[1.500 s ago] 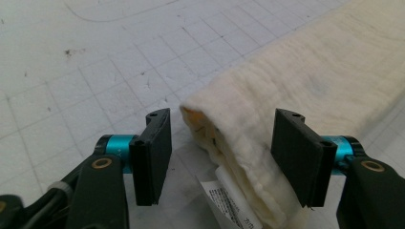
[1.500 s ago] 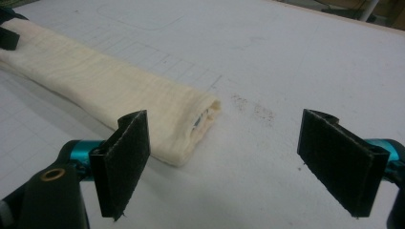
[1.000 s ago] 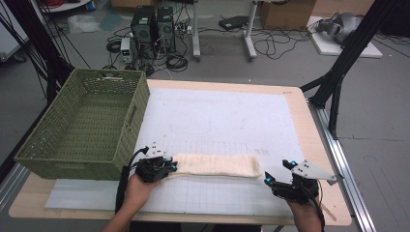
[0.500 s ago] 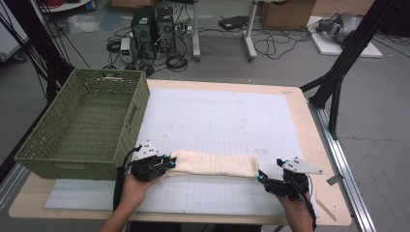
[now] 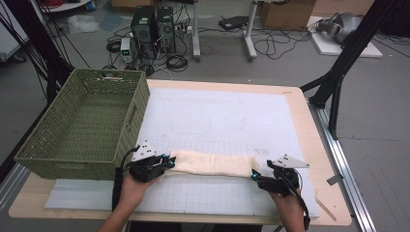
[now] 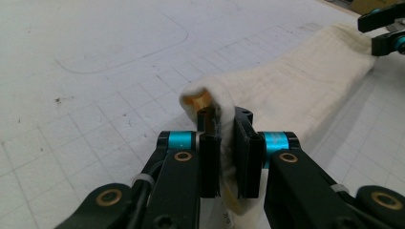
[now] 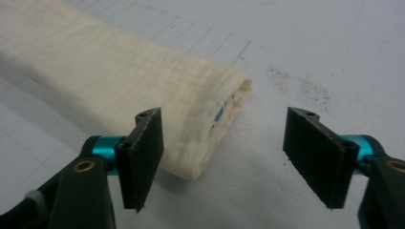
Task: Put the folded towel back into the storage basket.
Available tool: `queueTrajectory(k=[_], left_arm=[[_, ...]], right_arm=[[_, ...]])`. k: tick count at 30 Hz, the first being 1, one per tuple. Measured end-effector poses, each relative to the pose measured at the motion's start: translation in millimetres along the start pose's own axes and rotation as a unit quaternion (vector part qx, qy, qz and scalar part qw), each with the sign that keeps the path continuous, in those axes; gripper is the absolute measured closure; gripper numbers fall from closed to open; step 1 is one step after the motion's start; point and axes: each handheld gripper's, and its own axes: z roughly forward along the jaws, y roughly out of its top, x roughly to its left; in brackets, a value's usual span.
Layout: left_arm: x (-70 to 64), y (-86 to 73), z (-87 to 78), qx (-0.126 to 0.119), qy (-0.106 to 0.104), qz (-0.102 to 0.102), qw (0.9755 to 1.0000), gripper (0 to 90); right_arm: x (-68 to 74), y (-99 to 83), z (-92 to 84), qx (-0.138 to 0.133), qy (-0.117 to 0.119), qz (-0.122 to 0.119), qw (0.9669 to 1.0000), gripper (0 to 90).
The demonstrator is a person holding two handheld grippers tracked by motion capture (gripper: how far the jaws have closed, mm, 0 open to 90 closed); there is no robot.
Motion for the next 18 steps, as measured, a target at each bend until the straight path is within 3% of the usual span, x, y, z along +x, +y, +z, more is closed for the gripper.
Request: queueTrajectory(k=[4,9,13,14,15,16,18], left_arm=[[-0.4,-0.1,-0.3,-0.001,0.000,0.002,1.0000,81.9],[0.2,0.0,-1.9,-0.002,-0.002,0.002,1.0000,81.8],[0.2,-0.1,-2.4,-0.004,-0.004,0.001,1.0000,81.8],[0.3,0.0,-2.6,-0.004,-0.003,0.003,1.0000,81.8],[0.0,-0.1,-2.7,-0.005,-0.002,0.003,1.0000,81.8],[-0.2,0.0,-2.9,-0.005,-0.002,0.004,1.0000,81.8],[-1.0,0.1,-3.5,-0.007,-0.001,0.006,1.0000,81.8]], right_arm=[[1.5,-2.0,8.5,0.023,0.018,0.000,0.9996,42.9],[1.2,-2.8,8.9,0.025,0.028,0.016,0.9992,47.5],[0.6,-3.0,8.7,0.026,0.033,0.016,0.9990,52.7],[0.9,-2.8,8.5,0.027,0.039,0.015,0.9988,56.8],[1.6,-2.8,8.3,0.027,0.055,0.017,0.9980,69.4],[2.7,-2.6,8.2,0.027,0.063,0.020,0.9974,74.5],[3.7,-2.4,7.9,0.029,0.066,0.017,0.9972,76.3]])
